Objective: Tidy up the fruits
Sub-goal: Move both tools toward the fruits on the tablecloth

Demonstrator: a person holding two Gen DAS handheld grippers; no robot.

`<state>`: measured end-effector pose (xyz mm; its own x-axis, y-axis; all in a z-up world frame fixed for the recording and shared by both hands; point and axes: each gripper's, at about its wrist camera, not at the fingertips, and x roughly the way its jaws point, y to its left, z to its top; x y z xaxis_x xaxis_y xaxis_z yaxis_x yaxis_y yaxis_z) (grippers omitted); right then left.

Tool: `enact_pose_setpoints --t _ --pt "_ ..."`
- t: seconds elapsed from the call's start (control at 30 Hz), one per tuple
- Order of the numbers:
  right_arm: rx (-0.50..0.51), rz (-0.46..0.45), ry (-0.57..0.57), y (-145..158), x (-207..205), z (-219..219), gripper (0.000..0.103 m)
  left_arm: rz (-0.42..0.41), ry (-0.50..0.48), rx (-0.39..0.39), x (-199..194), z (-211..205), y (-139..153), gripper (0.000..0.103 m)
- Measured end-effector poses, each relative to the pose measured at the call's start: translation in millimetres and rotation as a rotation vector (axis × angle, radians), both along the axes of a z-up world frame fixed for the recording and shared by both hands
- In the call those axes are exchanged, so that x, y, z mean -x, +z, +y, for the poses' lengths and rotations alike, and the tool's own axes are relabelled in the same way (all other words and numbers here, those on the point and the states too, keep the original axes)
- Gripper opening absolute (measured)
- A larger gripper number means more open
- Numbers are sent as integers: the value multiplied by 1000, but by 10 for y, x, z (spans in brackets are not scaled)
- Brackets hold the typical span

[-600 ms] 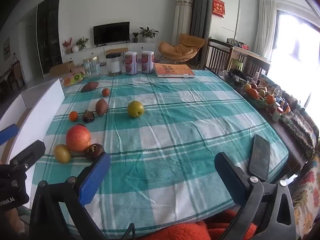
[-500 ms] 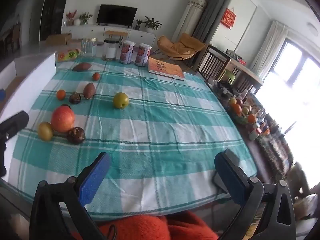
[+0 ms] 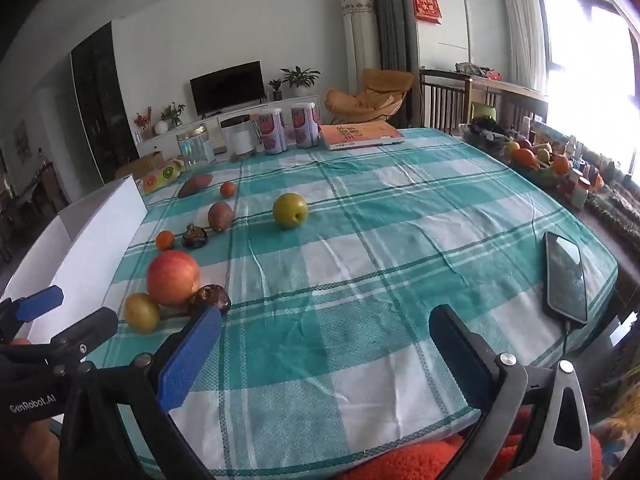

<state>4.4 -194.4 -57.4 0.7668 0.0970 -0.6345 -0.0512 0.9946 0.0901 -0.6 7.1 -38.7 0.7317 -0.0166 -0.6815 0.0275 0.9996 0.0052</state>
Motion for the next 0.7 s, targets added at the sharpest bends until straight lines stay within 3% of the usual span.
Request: enact_pose_setpoints --t 0.17,0.7 --pt "37 -49 -5 31 37 35 103 -34 -12 -18 42 -85 -32 100" --pt "33 -8 -49 -102 -20 -47 103 -11 39 19 -20 72 -209 100"
